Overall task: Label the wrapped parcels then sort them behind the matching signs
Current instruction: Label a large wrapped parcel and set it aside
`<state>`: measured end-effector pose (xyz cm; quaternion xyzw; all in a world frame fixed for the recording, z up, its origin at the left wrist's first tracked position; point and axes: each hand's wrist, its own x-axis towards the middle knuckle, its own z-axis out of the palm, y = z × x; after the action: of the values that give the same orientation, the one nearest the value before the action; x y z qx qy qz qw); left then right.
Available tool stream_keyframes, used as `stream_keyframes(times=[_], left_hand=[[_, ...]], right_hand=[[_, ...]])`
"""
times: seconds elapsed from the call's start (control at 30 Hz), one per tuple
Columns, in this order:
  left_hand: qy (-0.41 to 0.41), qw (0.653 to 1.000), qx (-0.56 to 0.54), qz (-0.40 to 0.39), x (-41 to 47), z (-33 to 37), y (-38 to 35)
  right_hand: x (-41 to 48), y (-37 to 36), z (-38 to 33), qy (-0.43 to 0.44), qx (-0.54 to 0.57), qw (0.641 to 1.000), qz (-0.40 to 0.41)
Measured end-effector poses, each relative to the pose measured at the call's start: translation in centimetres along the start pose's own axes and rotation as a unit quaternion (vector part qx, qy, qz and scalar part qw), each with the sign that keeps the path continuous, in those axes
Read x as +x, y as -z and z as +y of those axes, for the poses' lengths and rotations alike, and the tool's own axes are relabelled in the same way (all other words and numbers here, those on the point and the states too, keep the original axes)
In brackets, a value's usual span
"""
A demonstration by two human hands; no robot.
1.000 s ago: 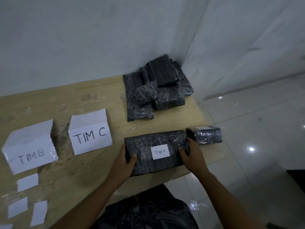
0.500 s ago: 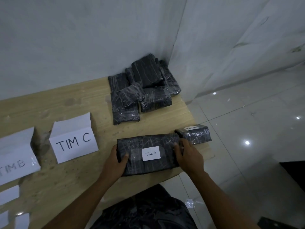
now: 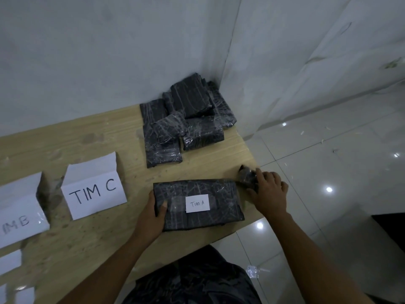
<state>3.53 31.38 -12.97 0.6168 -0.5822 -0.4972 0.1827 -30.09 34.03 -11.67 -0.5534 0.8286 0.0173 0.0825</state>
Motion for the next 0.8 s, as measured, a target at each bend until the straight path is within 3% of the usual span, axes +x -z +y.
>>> stream_keyframes(times=[0.1,0.37,0.8], left_hand=[[0.000,1.000,-0.006,-0.001,0.6,0.3,-0.3],[0.024,0.999,-0.037,0.000,2.8,2.5,-2.4],[0.033,0.998,-0.025,0.048,2.5,4.6,-5.2]], right_hand=[[0.0,-0.3,0.3,-0.060,0.032,0.998,0.003],[-1.1,-0.6,1.4,-0.107,0.110,0.988,-0.005],[-1.1,-0.6,3.3,-0.119,0.276,0.954,0.003]])
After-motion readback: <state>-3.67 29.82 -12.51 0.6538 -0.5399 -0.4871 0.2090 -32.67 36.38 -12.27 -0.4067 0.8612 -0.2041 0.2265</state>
